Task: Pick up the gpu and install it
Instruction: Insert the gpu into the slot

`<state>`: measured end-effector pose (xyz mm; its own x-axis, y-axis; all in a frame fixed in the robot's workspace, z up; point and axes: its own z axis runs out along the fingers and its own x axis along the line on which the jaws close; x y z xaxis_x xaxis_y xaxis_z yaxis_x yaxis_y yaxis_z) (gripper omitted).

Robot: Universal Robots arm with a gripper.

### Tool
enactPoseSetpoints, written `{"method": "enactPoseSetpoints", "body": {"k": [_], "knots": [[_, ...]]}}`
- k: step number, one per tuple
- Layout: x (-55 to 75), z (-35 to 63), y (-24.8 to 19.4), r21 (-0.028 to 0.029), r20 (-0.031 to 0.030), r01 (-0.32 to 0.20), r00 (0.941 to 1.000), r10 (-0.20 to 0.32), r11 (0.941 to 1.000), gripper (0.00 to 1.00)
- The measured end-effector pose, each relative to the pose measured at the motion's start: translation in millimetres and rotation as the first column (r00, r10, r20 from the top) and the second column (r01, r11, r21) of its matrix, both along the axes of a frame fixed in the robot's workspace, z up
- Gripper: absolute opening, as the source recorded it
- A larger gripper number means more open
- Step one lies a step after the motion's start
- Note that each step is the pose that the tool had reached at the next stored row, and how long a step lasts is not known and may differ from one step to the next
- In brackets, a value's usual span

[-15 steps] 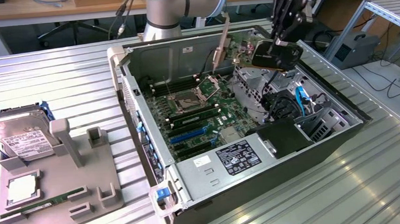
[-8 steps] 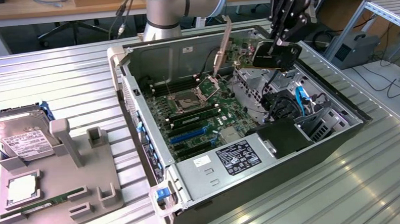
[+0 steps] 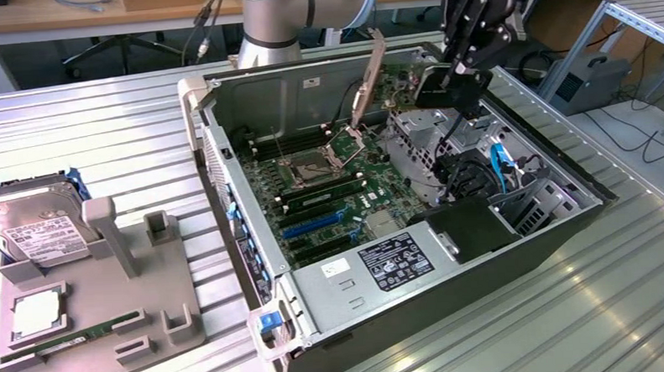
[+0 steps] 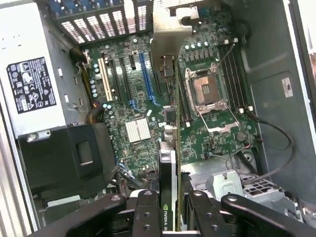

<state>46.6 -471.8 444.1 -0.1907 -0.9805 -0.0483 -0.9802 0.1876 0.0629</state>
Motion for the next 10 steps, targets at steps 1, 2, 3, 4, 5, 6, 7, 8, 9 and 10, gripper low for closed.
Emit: {"method": "enactPoseSetpoints", "body": {"k": [1,2,3,4,5,6,7,8,9,10], "knots": [[0.0,-0.3,0.0,-0.0001,0.0,-0.026,0.9997,0.026,0.9997,0.27],[0.0,-0.4,0.1,-0.0002,0.0,-0.044,0.999,0.044,0.999,0.27],[0.0,-0.6,0.1,-0.0002,0.0,-0.062,0.9981,0.062,0.9981,0.27],[0.0,-0.8,0.0,-0.0001,0.0,-0.08,0.9968,0.08,0.9968,0.27],[0.0,-1.1,0.0,-0.0001,0.0,-0.104,0.9946,0.104,0.9946,0.27],[0.0,-1.3,0.1,-0.0002,0.0,-0.121,0.9927,0.121,0.9927,0.27],[0.0,-1.6,0.1,-0.0002,0.0,-0.159,0.9873,0.159,0.9873,0.27],[0.0,-1.6,0.4,-0.0003,0.0,-0.182,0.9832,0.182,0.9832,0.27],[0.1,-2.1,0.9,-0.0004,0.0008,-0.206,0.9785,0.206,0.9785,0.27],[0.0,-3.2,1.0,-0.0011,0.0055,-0.219,0.9757,0.219,0.9757,0.27]]}}
